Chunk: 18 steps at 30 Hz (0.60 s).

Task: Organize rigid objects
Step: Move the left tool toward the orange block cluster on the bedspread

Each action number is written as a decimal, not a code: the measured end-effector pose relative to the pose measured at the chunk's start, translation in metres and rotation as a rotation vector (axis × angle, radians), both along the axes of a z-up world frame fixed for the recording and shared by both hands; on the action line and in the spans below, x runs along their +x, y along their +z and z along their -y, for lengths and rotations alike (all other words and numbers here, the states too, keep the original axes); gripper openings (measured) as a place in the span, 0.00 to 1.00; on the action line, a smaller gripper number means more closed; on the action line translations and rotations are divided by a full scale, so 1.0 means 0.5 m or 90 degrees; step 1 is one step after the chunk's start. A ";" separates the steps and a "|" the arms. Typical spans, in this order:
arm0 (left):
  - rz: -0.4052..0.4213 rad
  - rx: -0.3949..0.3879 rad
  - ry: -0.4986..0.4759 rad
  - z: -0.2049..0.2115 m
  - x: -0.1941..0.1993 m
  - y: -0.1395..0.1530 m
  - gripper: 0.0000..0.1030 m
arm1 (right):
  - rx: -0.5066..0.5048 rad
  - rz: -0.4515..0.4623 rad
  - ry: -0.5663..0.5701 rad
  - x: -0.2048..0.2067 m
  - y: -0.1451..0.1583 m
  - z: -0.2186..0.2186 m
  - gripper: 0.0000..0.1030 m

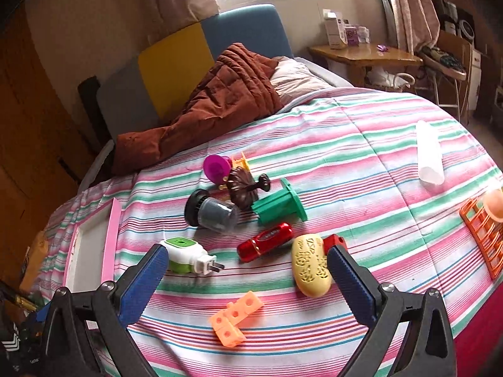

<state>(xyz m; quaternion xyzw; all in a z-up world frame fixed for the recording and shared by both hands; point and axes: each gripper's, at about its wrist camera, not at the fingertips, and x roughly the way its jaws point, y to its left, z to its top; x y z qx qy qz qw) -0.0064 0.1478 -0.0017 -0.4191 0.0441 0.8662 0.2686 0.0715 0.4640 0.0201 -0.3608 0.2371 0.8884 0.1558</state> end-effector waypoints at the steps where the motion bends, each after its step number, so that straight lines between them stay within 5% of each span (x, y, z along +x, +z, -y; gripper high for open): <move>1: 0.009 0.002 -0.024 -0.021 0.001 -0.004 1.00 | -0.012 0.001 -0.007 0.008 -0.007 -0.015 1.00; 8: 0.033 -0.004 -0.173 -0.161 0.027 -0.030 1.00 | -0.148 -0.060 -0.031 0.031 -0.027 -0.071 1.00; 18: 0.044 -0.051 -0.309 -0.342 0.051 -0.085 0.92 | -0.207 -0.121 -0.066 0.059 -0.032 -0.097 1.00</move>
